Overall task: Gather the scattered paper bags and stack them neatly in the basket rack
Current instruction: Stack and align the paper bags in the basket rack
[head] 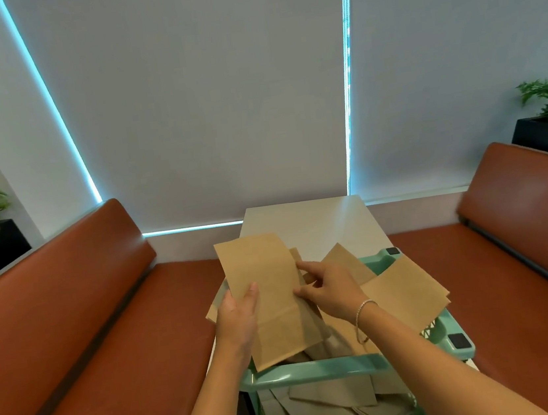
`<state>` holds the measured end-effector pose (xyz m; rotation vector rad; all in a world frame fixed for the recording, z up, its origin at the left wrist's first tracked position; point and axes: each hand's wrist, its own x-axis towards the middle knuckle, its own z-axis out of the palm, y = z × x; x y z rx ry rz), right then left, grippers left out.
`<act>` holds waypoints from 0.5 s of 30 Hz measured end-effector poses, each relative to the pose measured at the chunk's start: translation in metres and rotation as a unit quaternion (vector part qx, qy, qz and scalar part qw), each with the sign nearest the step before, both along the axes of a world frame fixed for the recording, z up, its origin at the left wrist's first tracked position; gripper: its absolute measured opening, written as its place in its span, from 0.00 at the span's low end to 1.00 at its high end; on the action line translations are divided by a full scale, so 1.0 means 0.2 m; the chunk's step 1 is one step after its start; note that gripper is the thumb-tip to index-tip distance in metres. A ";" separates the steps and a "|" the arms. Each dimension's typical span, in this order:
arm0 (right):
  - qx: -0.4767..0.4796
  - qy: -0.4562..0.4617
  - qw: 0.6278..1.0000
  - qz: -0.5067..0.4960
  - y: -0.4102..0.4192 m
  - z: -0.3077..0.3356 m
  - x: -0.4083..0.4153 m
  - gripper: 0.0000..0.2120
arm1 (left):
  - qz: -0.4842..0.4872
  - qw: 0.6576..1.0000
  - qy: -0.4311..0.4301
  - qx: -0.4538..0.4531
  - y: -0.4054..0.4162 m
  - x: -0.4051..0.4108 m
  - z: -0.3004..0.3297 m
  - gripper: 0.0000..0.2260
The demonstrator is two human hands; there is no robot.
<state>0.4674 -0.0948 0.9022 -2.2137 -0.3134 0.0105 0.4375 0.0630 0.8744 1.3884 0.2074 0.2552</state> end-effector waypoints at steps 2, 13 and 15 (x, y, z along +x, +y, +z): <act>0.000 0.005 1.000 -0.009 -0.03 0.00 0.02 0.23 | 0.006 1.000 -0.007 0.000 0.00 0.00 0.00 0.09; -0.334 0.145 0.930 0.039 -0.29 -0.09 0.10 0.37 | -0.010 1.000 0.006 0.007 0.00 0.01 -0.01 0.06; -0.386 0.137 0.911 0.052 -0.30 -0.09 0.11 0.37 | -0.012 1.000 0.007 0.007 0.00 0.00 -0.01 0.08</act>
